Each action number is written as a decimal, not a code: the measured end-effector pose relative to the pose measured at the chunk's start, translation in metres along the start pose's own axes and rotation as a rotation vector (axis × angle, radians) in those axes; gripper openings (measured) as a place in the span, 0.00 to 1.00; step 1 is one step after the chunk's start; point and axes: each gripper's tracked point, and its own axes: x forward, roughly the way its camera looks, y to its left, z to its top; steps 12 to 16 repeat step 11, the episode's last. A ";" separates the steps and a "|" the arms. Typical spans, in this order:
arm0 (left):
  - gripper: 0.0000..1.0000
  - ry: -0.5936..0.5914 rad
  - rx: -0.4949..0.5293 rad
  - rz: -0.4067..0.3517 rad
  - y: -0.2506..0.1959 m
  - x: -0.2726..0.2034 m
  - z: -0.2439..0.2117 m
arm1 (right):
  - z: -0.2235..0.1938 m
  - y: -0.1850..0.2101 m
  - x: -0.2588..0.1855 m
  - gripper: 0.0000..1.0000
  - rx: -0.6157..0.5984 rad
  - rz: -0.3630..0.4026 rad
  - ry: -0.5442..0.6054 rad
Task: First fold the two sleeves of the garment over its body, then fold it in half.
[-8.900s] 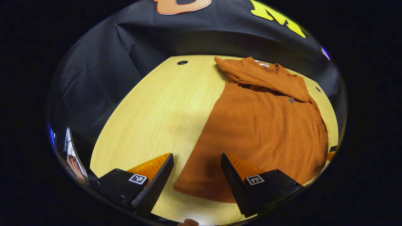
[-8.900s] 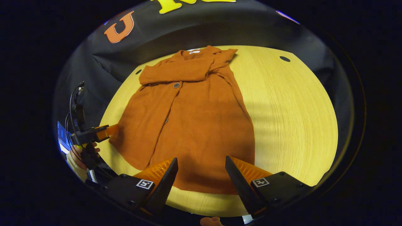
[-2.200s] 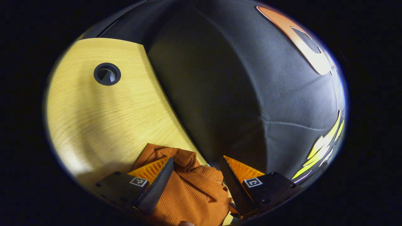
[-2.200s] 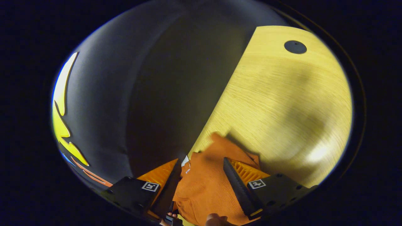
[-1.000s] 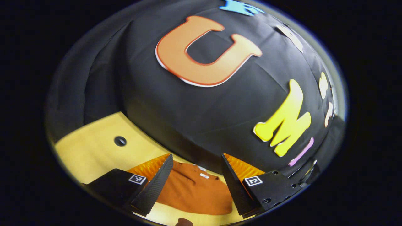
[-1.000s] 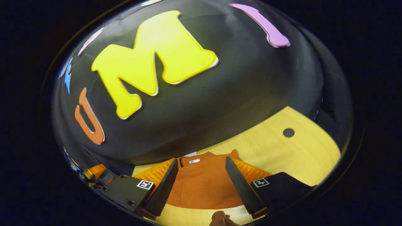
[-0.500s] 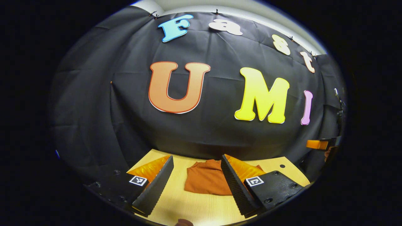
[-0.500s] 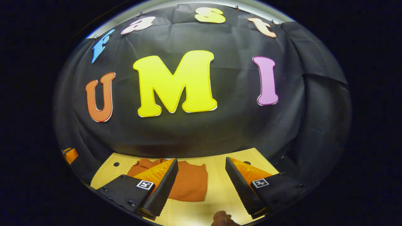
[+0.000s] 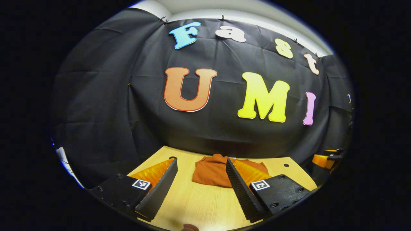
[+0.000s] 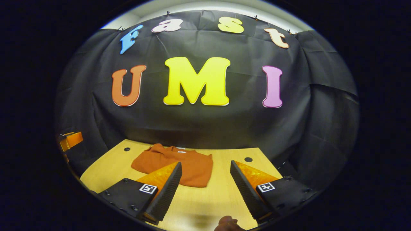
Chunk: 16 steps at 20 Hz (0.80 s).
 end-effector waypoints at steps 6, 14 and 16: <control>0.98 -0.026 0.021 -0.012 -0.007 -0.003 0.002 | 0.001 0.033 0.005 0.97 -0.039 0.063 0.017; 0.98 -0.029 0.018 0.000 -0.005 0.000 0.002 | 0.001 0.050 0.013 0.97 -0.063 0.105 0.016; 0.98 -0.029 0.018 0.000 -0.005 0.000 0.002 | 0.001 0.050 0.013 0.97 -0.063 0.105 0.016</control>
